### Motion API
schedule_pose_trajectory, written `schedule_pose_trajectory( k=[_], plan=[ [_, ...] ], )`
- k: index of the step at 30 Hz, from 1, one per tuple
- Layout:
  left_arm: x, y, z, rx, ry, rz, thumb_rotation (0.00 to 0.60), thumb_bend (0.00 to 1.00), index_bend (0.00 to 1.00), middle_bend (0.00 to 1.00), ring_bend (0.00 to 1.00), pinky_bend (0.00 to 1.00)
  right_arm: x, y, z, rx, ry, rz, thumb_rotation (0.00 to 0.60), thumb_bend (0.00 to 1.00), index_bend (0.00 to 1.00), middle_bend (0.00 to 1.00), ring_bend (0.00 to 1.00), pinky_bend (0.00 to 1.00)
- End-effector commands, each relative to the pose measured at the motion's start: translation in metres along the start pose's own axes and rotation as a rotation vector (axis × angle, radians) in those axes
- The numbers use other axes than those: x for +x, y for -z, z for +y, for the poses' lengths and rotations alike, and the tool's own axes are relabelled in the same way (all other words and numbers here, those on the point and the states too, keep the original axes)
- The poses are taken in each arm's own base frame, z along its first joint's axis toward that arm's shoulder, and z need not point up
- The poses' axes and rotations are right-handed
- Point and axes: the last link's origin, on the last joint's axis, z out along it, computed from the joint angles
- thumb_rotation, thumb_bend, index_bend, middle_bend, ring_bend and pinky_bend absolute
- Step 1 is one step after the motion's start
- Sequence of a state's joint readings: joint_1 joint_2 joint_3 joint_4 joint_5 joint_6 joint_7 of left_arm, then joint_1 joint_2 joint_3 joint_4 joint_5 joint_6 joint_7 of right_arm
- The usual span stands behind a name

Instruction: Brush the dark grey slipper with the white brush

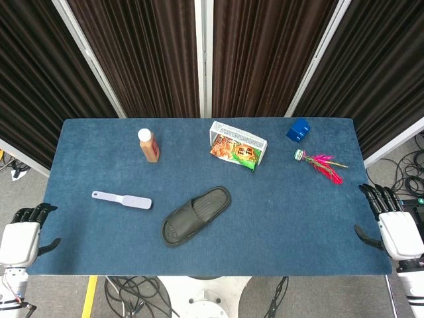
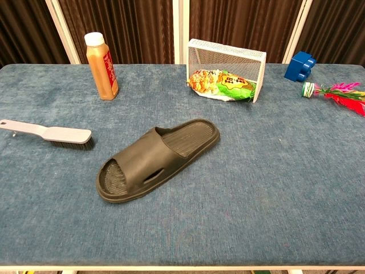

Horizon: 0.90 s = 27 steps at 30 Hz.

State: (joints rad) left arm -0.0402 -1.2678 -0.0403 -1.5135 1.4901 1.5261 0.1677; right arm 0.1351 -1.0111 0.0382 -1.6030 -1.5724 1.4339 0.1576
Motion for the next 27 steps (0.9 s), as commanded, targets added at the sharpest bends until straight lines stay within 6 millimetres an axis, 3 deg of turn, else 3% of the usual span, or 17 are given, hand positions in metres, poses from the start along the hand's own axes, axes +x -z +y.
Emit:
schedule_pose_trajectory(
  k=[1,6,11,18,27],
  plan=[
    [0.000,0.000,0.000,-0.003,-0.002,-0.002,0.600,0.06,0.34,0.37,0.33,0.26,-0.001,0.000,0.000,0.000,0.000,-0.002,0.600,0.22,0.00,0.07,0.00,0.00],
    [-0.001,-0.004,0.004,-0.022,-0.010,-0.003,0.600,0.06,0.34,0.37,0.33,0.26,-0.003,-0.002,0.001,-0.002,-0.006,-0.007,0.600,0.22,0.00,0.07,0.00,0.00],
    [0.001,-0.025,0.013,-0.094,-0.015,-0.010,0.600,0.06,0.34,0.37,0.33,0.26,-0.001,-0.006,-0.001,0.013,-0.004,-0.004,0.600,0.22,0.00,0.07,0.00,0.00],
    [-0.004,-0.084,0.046,-0.241,-0.006,-0.079,0.600,0.06,0.34,0.37,0.33,0.26,0.006,-0.016,-0.008,0.044,0.021,0.009,0.600,0.22,0.00,0.07,0.00,0.00],
    [-0.047,-0.149,0.071,-0.267,-0.070,-0.333,0.600,0.06,0.32,0.36,0.33,0.26,0.011,-0.018,-0.011,0.047,0.038,0.009,0.600,0.22,0.00,0.07,0.00,0.00]
  ],
)
